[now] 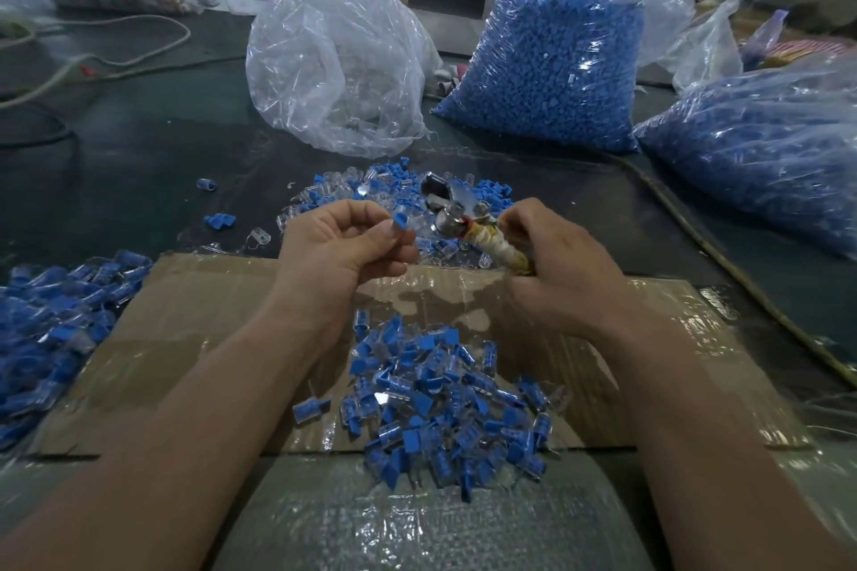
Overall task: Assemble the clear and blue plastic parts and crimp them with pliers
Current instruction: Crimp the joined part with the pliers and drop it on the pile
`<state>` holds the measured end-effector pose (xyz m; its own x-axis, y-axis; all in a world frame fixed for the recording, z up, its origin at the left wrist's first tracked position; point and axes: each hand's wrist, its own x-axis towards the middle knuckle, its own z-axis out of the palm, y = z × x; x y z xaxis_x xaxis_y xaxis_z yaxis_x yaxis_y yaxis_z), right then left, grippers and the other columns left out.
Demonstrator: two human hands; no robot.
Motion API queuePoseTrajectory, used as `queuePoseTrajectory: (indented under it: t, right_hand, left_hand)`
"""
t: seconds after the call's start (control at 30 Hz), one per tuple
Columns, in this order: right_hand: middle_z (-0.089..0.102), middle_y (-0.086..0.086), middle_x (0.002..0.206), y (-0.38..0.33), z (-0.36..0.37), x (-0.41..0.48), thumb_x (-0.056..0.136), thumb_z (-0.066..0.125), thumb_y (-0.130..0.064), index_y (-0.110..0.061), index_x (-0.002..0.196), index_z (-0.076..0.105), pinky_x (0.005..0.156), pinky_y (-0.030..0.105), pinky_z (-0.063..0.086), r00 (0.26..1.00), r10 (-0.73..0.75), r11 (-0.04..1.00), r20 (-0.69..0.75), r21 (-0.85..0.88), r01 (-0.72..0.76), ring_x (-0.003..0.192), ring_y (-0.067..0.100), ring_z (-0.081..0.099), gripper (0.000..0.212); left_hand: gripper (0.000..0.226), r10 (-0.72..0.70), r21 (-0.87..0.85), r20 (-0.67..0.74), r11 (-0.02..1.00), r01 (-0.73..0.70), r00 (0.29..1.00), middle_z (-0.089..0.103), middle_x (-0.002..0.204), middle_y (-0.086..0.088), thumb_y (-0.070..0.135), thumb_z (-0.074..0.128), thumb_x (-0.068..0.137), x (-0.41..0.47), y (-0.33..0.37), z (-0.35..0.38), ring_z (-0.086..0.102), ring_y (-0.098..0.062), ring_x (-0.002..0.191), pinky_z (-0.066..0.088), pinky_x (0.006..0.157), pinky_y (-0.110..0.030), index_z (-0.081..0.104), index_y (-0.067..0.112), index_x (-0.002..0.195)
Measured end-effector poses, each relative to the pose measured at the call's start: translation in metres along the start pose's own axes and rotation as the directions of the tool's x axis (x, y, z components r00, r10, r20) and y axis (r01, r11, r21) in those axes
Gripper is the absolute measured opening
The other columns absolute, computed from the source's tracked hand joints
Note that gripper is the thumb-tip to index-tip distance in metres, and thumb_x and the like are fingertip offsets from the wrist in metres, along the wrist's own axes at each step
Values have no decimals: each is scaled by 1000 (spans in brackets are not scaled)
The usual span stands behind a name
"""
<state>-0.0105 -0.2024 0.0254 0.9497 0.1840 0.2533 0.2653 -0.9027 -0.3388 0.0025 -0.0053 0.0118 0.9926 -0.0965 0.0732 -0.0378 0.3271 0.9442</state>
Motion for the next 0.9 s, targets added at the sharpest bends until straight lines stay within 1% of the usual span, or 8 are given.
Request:
queuePoseTrajectory:
  t: [0.1,0.17,0.23,0.33,0.47,0.63,0.77,0.9]
  right_hand:
    - [50,-5,91,-6,4,-1,76,55,-13,-27,95,39,60,28,30,1000,-26,999,17,35,26,79,16,46,27]
    - [47,-7,88,-8,6,-2,76,56,-15,-27,93,39,59,26,32,998,-35,998,44,55,32,77,13,44,26]
    - [44,-10,85,-9,7,-2,78,57,-17,-25,93,40,60,24,33,997,-35,997,69,68,31,74,10,42,24]
    - [41,-13,83,-9,7,-1,79,56,-16,-25,93,39,60,24,32,996,-38,996,84,82,31,74,6,40,24]
    - [37,-14,82,-10,9,0,79,57,-17,-24,94,39,61,21,32,994,-43,997,104,61,37,74,8,38,25]
    - [37,-16,83,-10,10,0,80,58,-19,-24,95,39,61,17,30,994,-35,998,106,62,28,73,6,37,25]
    - [39,-14,82,-11,10,-1,80,58,-19,-24,93,39,60,19,31,993,-36,996,114,81,27,73,4,38,23]
    - [40,-15,80,-13,10,-2,79,60,-17,-25,90,40,57,21,27,993,-38,995,116,96,27,72,2,39,24]
  left_hand:
    - [13,40,9,-2,999,-40,999,70,66,-4,7,62,66,-1,-1,1,66,-13,58,52,52,-18,58,4,79]
    - [7,61,37,-6,998,-60,998,70,67,-3,0,61,74,-1,-1,1,66,-12,59,52,53,-18,59,4,79]
    - [7,71,53,-10,996,-70,997,70,67,-3,-3,58,79,-1,-1,0,66,-11,59,52,54,-18,59,4,80]
    - [9,86,76,-7,993,-85,996,69,65,-2,-4,57,80,-2,0,1,66,-11,58,53,53,-18,58,4,80]
    - [12,113,109,-20,988,-110,993,68,62,0,-6,56,81,-2,-1,2,65,-10,58,53,55,-18,58,6,79]
    - [12,155,140,-21,979,-151,988,68,61,1,-6,57,81,-3,-1,4,65,-8,56,53,55,-17,58,6,79]
    - [11,166,145,-19,976,-162,986,68,61,1,-4,58,80,-3,-1,4,65,-10,57,53,55,-17,58,7,78]
    - [9,174,150,-16,974,-170,985,69,63,1,-1,60,78,-3,-2,3,65,-11,58,53,55,-18,59,8,78]
